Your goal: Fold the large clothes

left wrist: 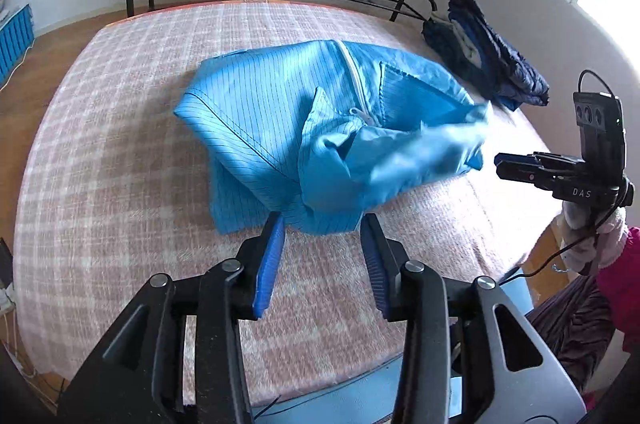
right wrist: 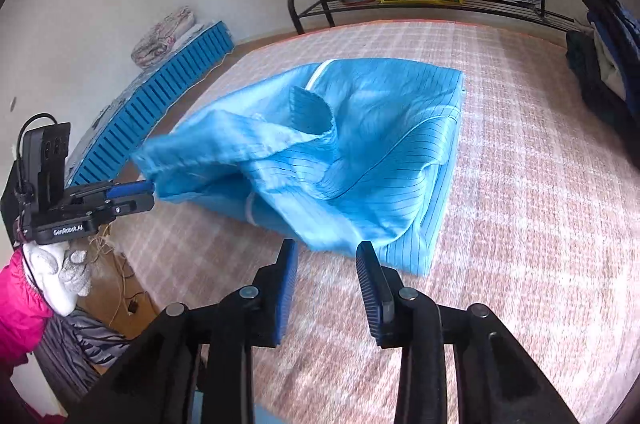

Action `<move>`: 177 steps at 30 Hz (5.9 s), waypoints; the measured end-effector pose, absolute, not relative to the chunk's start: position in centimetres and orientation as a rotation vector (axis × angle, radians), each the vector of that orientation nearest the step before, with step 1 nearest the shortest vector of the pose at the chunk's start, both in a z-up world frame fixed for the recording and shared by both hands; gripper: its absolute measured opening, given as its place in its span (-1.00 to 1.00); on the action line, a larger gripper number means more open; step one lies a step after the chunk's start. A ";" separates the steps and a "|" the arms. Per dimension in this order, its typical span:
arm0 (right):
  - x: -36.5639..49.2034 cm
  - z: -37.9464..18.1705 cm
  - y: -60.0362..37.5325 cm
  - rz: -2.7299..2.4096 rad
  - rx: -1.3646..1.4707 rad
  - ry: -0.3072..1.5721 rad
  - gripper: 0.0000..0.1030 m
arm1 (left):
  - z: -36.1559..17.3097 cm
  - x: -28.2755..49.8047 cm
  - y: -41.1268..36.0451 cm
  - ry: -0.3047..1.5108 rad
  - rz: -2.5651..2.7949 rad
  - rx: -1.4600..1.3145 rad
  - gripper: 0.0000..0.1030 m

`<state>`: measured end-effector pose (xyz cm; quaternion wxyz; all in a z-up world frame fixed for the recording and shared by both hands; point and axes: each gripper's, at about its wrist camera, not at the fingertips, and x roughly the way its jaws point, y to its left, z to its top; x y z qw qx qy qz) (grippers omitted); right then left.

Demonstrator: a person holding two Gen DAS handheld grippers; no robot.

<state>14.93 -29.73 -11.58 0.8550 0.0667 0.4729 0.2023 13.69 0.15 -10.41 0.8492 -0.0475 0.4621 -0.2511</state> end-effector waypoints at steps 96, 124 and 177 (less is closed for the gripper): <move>35.3 -17.5 -25.4 0.336 0.003 1.031 -0.59 | -18.7 35.1 -6.6 1.059 -0.373 -0.205 -0.64; 20.0 -12.4 -34.3 0.290 -0.037 0.938 -0.42 | -14.7 21.3 0.5 1.007 -0.285 -0.190 -0.59; 22.6 -14.3 -27.8 0.662 0.202 1.021 -0.31 | -15.3 13.8 -13.9 1.086 -0.757 -0.306 -1.00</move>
